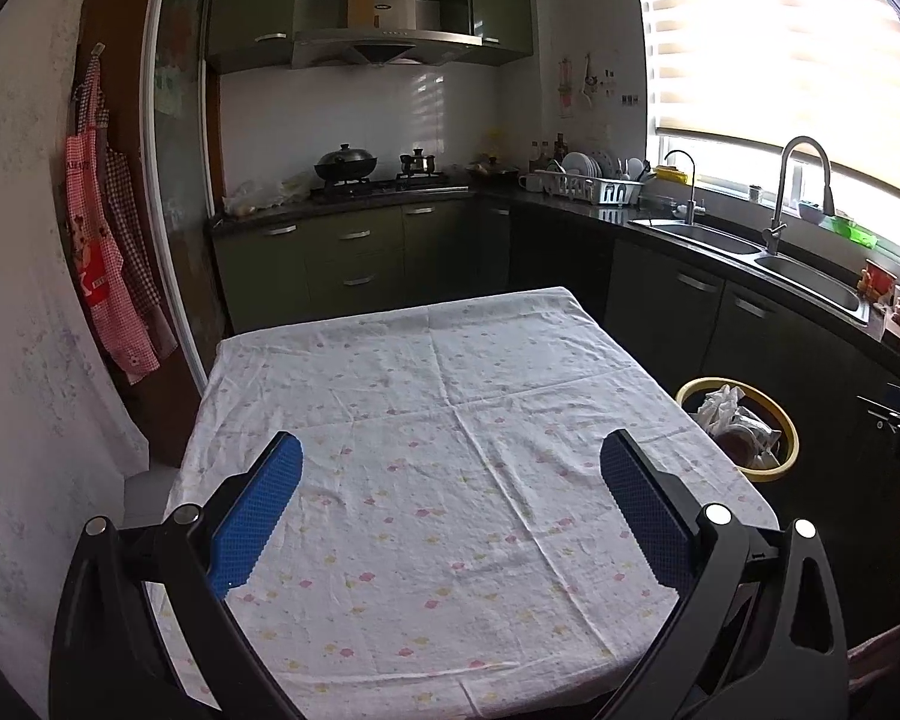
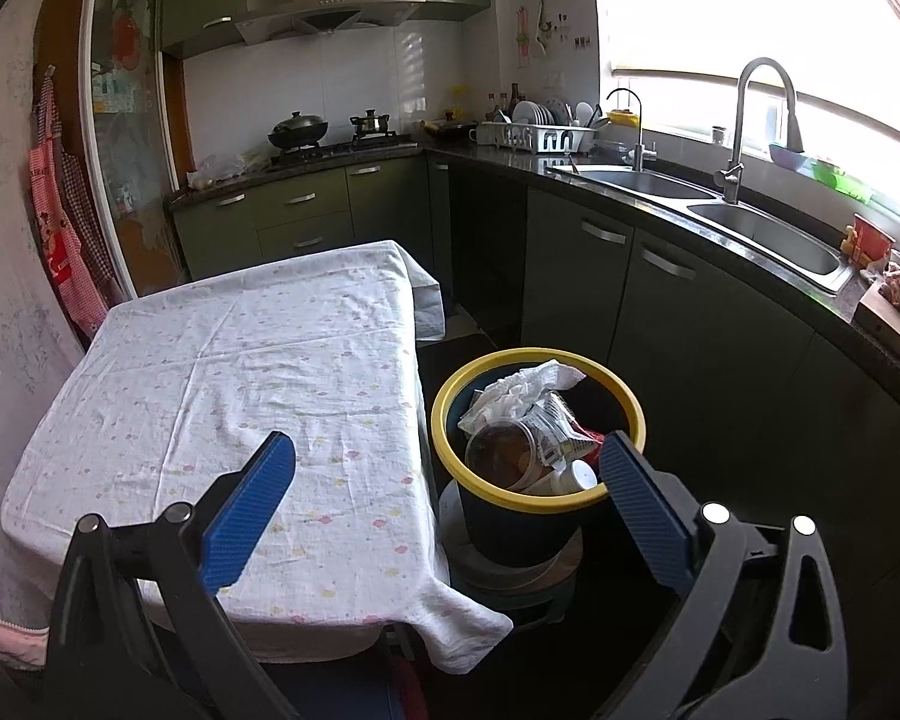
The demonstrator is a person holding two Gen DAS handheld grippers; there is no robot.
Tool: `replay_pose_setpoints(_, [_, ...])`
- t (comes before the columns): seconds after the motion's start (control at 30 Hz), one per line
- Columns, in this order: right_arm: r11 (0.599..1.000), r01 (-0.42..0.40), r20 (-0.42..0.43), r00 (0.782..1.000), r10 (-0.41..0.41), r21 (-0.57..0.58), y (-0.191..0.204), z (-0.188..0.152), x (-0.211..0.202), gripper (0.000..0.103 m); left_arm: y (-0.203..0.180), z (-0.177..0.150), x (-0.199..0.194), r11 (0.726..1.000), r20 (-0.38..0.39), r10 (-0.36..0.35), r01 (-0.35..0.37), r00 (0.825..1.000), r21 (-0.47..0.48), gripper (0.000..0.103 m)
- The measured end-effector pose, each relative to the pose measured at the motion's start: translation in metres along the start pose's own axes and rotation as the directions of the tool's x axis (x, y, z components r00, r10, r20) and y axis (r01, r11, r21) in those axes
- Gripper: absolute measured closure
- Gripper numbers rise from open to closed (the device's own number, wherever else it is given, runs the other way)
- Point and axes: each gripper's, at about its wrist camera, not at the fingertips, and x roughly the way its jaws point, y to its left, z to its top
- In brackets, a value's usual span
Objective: Collect trash
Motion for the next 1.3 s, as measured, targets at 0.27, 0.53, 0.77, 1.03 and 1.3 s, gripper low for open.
replay_pose_setpoints(0.27, [1.0, 0.002, -0.001, 1.0, -0.002, 0.002, 0.0, 0.001, 0.002, 0.006, 0.0, -0.001, 0.0, 1.0, -0.001, 0.0, 0.0, 1.0, 0.0, 0.005])
replay_pose_setpoints(0.53, [1.0, 0.002, -0.003, 1.0, -0.002, 0.005, -0.001, 0.0, 0.006, 0.006, 0.001, -0.001, 0.001, 1.0, -0.002, -0.004, 0.004, 1.0, 0.002, 0.005])
replay_pose_setpoints(0.77, [1.0, 0.003, -0.008, 1.0, -0.003, 0.011, -0.001, -0.003, 0.011, 0.006, 0.002, -0.001, 0.001, 1.0, -0.005, -0.005, 0.005, 1.0, 0.002, 0.005])
replay_pose_setpoints(1.03, [1.0, 0.004, -0.009, 1.0, -0.004, 0.01, -0.001, -0.002, 0.01, 0.006, 0.003, -0.003, 0.002, 1.0, -0.008, -0.008, 0.008, 1.0, 0.002, 0.005])
replay_pose_setpoints(1.3, [1.0, 0.003, -0.009, 1.0, -0.003, 0.011, 0.0, -0.003, 0.011, 0.006, 0.003, -0.003, 0.002, 1.0, -0.01, -0.008, 0.008, 1.0, 0.003, 0.005])
